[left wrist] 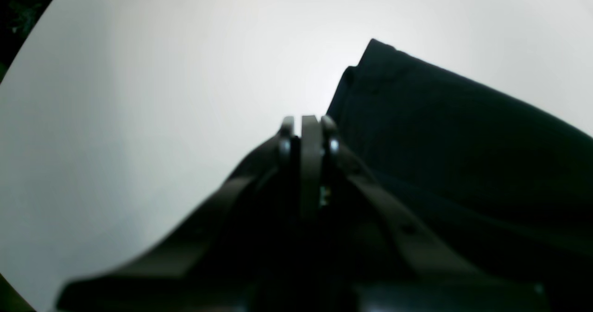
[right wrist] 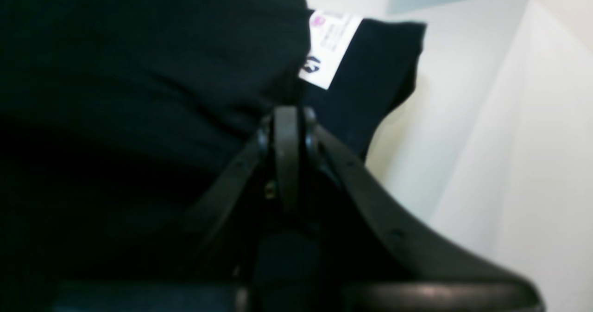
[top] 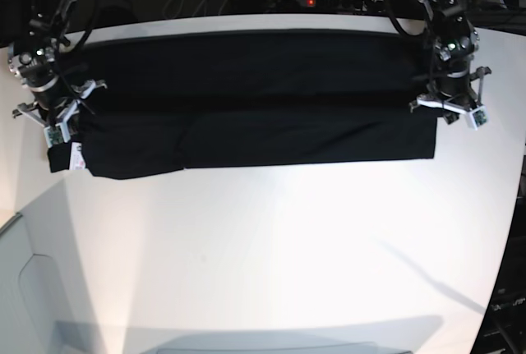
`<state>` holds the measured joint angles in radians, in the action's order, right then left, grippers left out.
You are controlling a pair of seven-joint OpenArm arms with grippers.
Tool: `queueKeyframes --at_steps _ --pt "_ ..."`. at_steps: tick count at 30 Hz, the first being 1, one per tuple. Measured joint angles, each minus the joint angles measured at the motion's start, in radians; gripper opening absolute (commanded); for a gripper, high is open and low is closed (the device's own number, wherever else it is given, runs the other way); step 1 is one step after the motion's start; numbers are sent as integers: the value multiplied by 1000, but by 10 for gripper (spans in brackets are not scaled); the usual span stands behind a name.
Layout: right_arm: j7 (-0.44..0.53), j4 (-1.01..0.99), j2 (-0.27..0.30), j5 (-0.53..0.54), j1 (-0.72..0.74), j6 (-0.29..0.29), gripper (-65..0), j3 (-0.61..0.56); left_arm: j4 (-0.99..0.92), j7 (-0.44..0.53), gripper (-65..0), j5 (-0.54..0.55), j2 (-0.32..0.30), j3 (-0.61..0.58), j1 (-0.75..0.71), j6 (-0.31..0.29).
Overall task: Fold the T-shirt properly
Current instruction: 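Carry the held hem edge over the shirt body toward the collar with both grippers, then lower the folded edge and smooth the strip with both grippers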
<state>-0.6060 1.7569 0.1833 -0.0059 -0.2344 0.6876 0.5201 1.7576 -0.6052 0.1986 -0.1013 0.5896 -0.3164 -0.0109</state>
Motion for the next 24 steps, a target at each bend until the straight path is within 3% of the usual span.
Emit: queueKeyframes --at_steps 11,19,24 --pt "0 -92 5 -10 13 0 -648 -3 -42 3 -650 0 2 -1 -7 0" --pt "-4 -131 29 -14 26 0 -394 -2 -100 3 -650 0 2 0 -5 0" --pt "5 -8 -4 -4 44 -1 -348 83 -99 3 -650 0 2 0 -8 0"
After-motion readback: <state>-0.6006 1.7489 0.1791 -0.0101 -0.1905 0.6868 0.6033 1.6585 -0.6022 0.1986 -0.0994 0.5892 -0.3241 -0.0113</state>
